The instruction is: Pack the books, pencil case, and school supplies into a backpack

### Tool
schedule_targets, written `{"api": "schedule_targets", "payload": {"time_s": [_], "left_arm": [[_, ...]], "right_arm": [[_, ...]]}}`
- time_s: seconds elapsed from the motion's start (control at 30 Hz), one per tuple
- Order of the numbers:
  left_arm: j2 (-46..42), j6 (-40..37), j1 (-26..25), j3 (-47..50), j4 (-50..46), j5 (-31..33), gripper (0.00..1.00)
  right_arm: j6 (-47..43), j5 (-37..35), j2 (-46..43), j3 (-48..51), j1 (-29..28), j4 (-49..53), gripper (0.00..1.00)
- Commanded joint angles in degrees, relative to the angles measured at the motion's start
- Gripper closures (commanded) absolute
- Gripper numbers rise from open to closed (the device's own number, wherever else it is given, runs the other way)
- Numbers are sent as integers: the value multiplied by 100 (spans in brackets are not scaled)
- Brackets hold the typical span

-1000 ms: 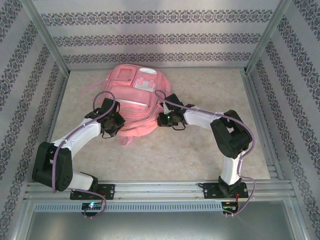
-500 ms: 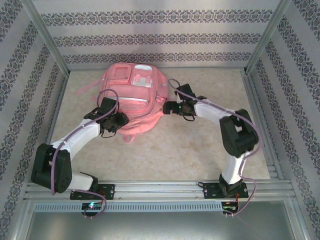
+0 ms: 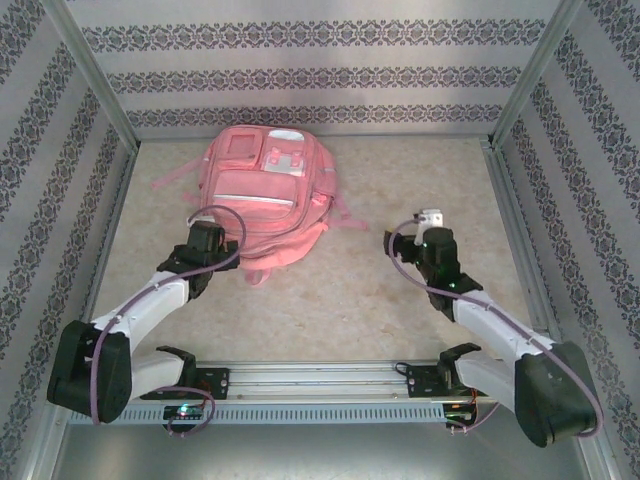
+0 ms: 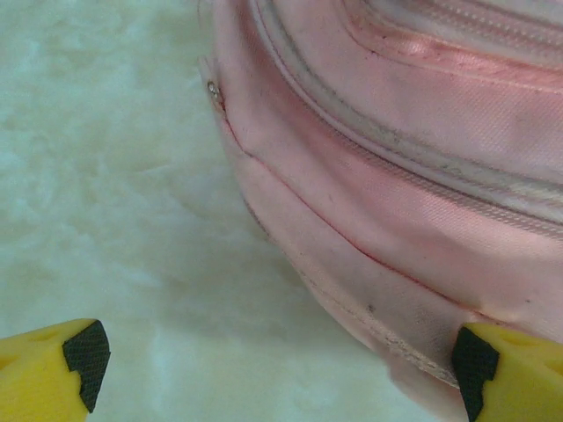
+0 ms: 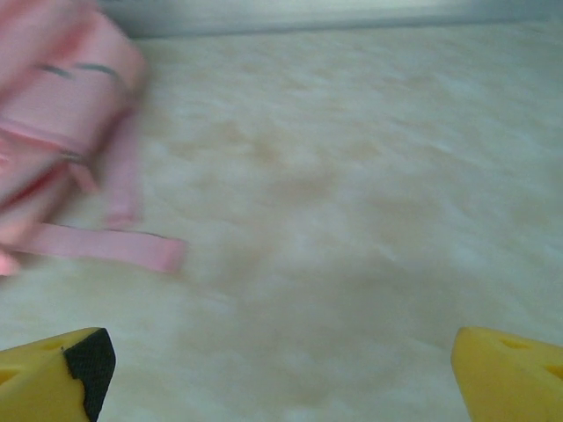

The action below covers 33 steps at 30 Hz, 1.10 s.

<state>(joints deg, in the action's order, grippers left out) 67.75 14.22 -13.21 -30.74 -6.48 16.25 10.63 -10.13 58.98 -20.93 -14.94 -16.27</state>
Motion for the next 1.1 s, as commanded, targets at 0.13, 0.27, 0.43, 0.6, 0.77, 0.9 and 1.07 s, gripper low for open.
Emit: {"api": "schedule_targets", "payload": {"time_s": [0.13, 0.27, 0.43, 0.6, 0.77, 0.9, 1.07], "left_arm": [[-115, -986, 376, 1174, 3214, 375, 0], [445, -716, 666, 1264, 4436, 498, 0], [1180, -1022, 1091, 959, 5044, -316, 0], [2404, -1087, 1603, 1258, 6923, -1754, 0], [2290, -1098, 1559, 1167, 6546, -1670, 0], [2408, -975, 1560, 2085, 8329, -1342, 0], [2613, -915, 1557, 2203, 8825, -1221, 0]], "right_arm": [[-1429, 467, -667, 714, 862, -1195, 2], [-547, 634, -1, 1560, 1618, -3281, 2], [-448, 1133, 1284, 1396, 1853, -4658, 2], [-512, 1893, 3236, 1000, 1896, -6214, 2], [-419, 1254, 3002, 530, 1820, -4986, 2], [-450, 1051, 2962, 677, 1758, -5153, 2], [-319, 646, 3020, 955, 1758, -5711, 2]]}}
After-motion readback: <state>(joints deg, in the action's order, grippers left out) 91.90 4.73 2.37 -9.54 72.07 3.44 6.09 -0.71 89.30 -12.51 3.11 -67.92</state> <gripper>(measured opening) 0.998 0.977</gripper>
